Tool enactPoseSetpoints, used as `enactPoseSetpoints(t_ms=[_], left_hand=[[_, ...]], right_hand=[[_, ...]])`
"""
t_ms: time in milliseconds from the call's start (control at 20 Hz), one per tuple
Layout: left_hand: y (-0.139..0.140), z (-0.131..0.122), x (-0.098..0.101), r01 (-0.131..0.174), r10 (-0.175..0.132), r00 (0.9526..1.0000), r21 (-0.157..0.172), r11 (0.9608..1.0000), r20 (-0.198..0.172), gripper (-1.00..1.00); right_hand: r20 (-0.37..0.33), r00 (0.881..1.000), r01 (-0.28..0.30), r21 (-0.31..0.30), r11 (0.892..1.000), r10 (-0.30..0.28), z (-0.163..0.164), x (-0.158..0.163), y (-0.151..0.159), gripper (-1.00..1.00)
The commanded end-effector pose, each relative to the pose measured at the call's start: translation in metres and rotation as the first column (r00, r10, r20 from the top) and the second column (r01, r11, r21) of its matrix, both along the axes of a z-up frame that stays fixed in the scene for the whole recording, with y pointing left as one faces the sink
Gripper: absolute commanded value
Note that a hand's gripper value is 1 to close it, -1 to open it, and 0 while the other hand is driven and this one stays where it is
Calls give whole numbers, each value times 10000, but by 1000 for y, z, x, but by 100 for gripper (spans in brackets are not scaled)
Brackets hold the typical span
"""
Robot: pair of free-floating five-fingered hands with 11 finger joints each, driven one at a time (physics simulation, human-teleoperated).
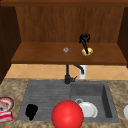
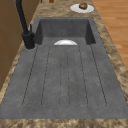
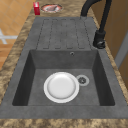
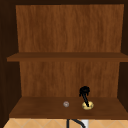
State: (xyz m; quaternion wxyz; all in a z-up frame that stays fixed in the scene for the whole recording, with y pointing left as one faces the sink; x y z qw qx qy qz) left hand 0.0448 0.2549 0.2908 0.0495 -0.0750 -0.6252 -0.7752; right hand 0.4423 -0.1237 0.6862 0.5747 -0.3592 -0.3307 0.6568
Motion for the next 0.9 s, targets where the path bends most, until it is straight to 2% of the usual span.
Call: enactPoseSetpoints(t_ms=[0, 150, 250, 550, 750, 850], left_hand=[[0, 0, 0, 0, 0, 10000, 0, 10000, 0, 0], [0, 0, 0, 0, 0, 10000, 0, 10000, 0, 0], [0, 0, 0, 0, 0, 10000, 0, 10000, 0, 0], [0, 0, 0, 0, 0, 10000, 0, 10000, 0, 0], [0, 0, 0, 0, 0, 10000, 0, 10000, 0, 0], [0, 0, 0, 0, 0, 10000, 0, 10000, 0, 0]], right_hand=[[947, 9946, -451, 206, 9988, 429, 8, -5, -14, -100], [1435, 9881, -612, 388, 9974, 551, 10, -10, -25, -100], [1592, 9836, -929, 400, 9949, 854, 3, -11, -34, -100], [1312, 9852, -1203, 717, 9901, 1102, -26, -2, -52, -100], [1461, 9842, -1120, 787, 9906, 997, -20, -3, -65, -100], [1962, 9761, -1047, 473, 9934, 936, -7, -16, -66, -100]])
